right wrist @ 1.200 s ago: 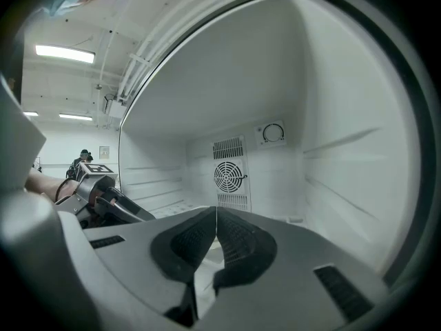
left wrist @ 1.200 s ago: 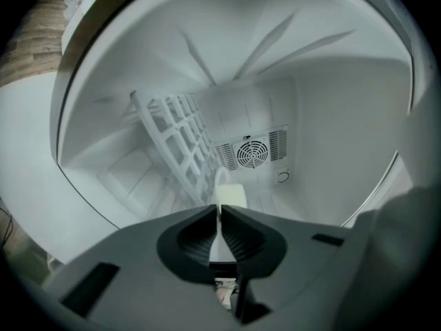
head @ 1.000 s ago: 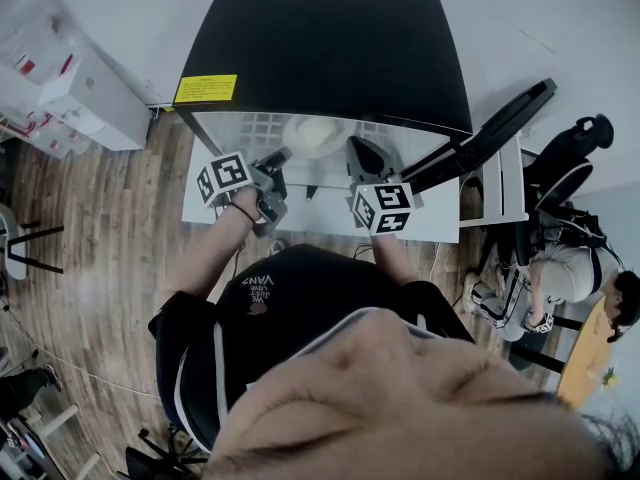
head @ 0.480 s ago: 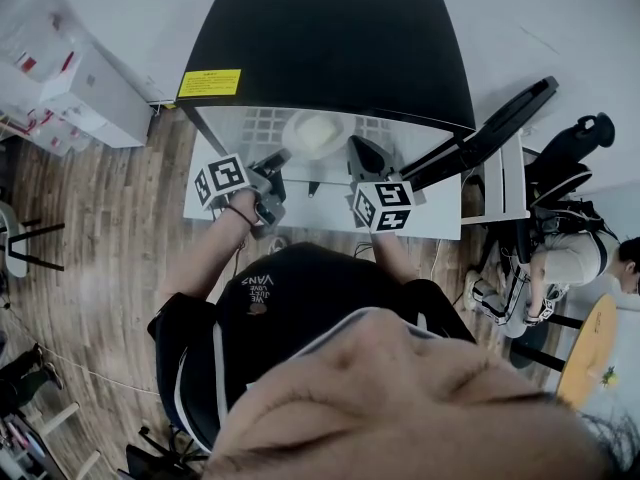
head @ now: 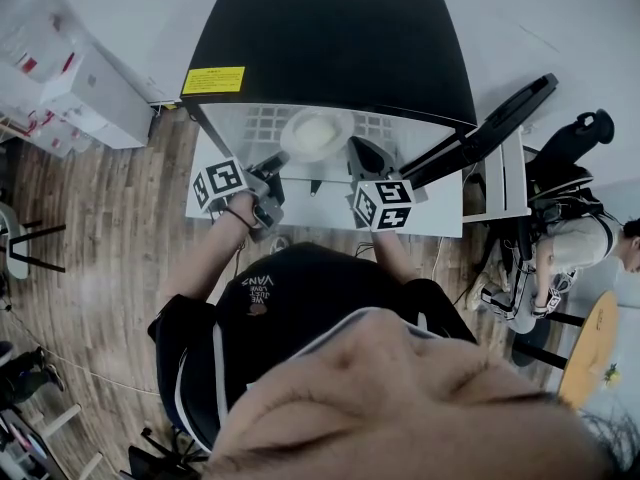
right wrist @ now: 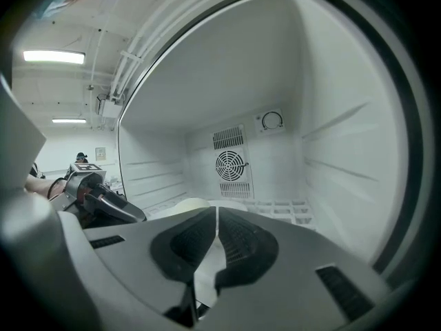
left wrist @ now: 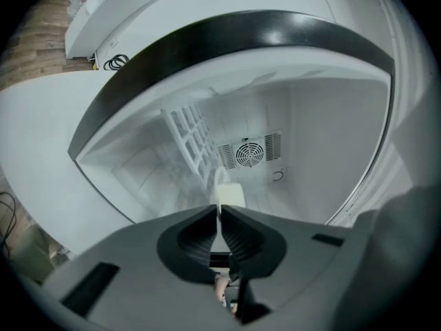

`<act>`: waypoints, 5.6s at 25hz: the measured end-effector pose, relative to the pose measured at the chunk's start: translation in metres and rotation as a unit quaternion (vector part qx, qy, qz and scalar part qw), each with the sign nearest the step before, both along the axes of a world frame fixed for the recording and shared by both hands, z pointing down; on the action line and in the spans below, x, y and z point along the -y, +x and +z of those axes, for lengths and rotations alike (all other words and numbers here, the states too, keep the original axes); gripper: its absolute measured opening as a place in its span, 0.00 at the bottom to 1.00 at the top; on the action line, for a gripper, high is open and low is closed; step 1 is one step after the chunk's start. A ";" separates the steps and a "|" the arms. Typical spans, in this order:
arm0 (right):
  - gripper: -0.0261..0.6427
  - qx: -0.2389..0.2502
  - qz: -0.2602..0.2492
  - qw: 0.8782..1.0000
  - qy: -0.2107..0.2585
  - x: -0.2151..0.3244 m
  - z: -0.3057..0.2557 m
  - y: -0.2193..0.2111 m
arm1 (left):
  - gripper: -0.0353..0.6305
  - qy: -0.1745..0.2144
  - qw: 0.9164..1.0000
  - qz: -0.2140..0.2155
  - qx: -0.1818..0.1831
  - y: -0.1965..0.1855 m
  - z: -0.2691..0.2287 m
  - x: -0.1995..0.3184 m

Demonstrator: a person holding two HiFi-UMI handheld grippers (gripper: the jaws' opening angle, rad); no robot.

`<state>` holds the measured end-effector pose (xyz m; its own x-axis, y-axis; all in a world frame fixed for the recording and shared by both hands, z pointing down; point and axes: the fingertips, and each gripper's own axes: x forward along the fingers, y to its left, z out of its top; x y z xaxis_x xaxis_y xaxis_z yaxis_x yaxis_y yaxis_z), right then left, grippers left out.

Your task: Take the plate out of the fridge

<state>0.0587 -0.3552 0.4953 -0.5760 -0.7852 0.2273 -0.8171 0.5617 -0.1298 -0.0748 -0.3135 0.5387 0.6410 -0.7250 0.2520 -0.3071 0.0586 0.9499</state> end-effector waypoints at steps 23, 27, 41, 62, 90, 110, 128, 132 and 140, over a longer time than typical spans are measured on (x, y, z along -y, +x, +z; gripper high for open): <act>0.23 0.167 0.017 0.972 -0.162 -0.003 0.031 -0.005 | 0.10 0.000 1.000 0.005 -0.003 -0.007 0.001 -0.010; 0.23 0.200 0.015 0.962 -0.185 -0.004 0.034 -0.007 | 0.10 0.000 1.000 0.005 -0.004 -0.007 0.002 -0.011; 0.23 0.251 -0.011 0.941 -0.228 -0.007 0.037 -0.026 | 0.10 0.010 1.000 0.009 0.002 -0.007 0.001 -0.011; 0.19 0.265 0.002 0.933 -0.243 -0.010 0.039 -0.018 | 0.10 0.042 0.999 0.016 0.008 -0.001 -0.003 -0.009; 0.16 0.257 0.018 0.936 -0.241 -0.013 0.038 -0.013 | 0.21 0.048 0.999 0.025 0.000 0.005 -0.006 -0.004; 0.16 0.258 0.023 0.935 -0.242 -0.016 0.039 -0.009 | 0.11 0.029 0.999 0.016 0.018 0.003 0.007 -0.004; 0.16 0.253 -0.004 0.938 -0.238 -0.025 0.035 -0.001 | 0.10 0.038 0.999 -0.008 0.019 0.013 0.001 -0.021; 0.16 0.250 -0.017 0.938 -0.240 -0.033 0.036 0.001 | 0.10 0.040 0.999 -0.021 0.019 0.017 0.003 -0.031; 0.16 0.233 -0.039 0.939 -0.250 -0.042 0.040 0.005 | 0.10 0.032 0.999 -0.041 0.013 0.023 0.009 -0.046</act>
<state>0.0633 -0.3133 0.5358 -0.7555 -0.5988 0.2656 -0.5650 0.3904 -0.7268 -0.0520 -0.2677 0.5479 0.5728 -0.7896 0.2201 -0.3286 0.0248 0.9441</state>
